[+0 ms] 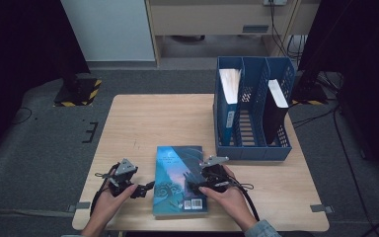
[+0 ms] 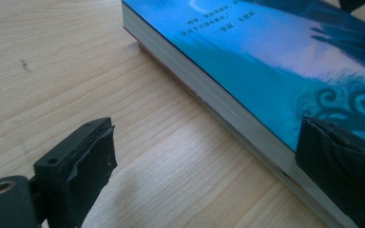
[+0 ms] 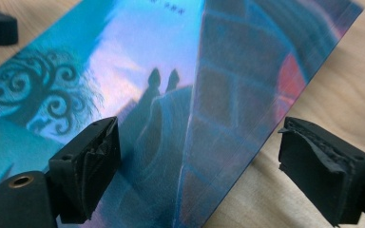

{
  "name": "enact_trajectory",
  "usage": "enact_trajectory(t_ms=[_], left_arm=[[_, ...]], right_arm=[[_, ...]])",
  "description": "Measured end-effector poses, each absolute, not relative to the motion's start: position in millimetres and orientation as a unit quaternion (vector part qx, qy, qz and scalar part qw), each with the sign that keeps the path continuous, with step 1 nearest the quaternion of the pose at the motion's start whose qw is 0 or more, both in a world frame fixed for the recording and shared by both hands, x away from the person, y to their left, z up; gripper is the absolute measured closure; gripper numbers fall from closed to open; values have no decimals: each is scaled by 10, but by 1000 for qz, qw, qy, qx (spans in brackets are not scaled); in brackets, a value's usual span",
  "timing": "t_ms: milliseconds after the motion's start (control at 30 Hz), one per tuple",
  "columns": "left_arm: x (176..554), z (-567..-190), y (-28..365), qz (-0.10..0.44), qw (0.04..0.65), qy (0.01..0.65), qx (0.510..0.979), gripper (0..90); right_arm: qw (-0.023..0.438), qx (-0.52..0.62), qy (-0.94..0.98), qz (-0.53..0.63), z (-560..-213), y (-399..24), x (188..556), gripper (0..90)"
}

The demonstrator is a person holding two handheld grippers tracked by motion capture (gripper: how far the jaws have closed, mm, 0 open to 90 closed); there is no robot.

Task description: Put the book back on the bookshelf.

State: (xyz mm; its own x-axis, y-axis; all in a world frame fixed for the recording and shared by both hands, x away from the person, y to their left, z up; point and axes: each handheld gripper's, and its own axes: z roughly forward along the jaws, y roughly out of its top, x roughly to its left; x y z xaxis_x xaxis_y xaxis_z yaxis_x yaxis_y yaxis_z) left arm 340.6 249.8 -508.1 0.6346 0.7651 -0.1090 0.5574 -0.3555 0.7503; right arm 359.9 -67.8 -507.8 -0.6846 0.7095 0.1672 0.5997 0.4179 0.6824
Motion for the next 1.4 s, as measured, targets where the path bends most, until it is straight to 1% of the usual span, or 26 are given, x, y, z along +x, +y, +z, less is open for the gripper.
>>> enact_trajectory(t_ms=[67,233,500,633,733,933,1100,1200,1400], left_arm=[[3397,-5087,2477,124,397,405,814,64],[3370,-5100,2401,112,396,400,819,67],[3346,-5075,2202,120,387,394,825,81],[3346,-5079,2096,114,384,389,829,91],[3359,-5093,2046,102,389,389,829,104],[3378,-5116,2023,83,395,390,828,112],[3413,-5128,2029,73,395,399,824,112],[3417,-5131,2030,73,397,399,823,111],[3425,-5124,2034,73,395,396,826,114]], right_arm=[[63,395,835,377,-5099,-679,3601,137],[60,397,833,381,-5114,-682,3596,131],[31,410,819,400,-5181,-744,3601,125],[18,395,828,397,-5188,-761,3600,93],[10,393,828,399,-5200,-769,3604,87],[-10,394,826,402,-5231,-794,3624,78],[-39,389,825,407,-5264,-837,3653,82],[-34,387,828,404,-5250,-837,3642,89],[-27,386,832,397,-5207,-846,3606,130]])
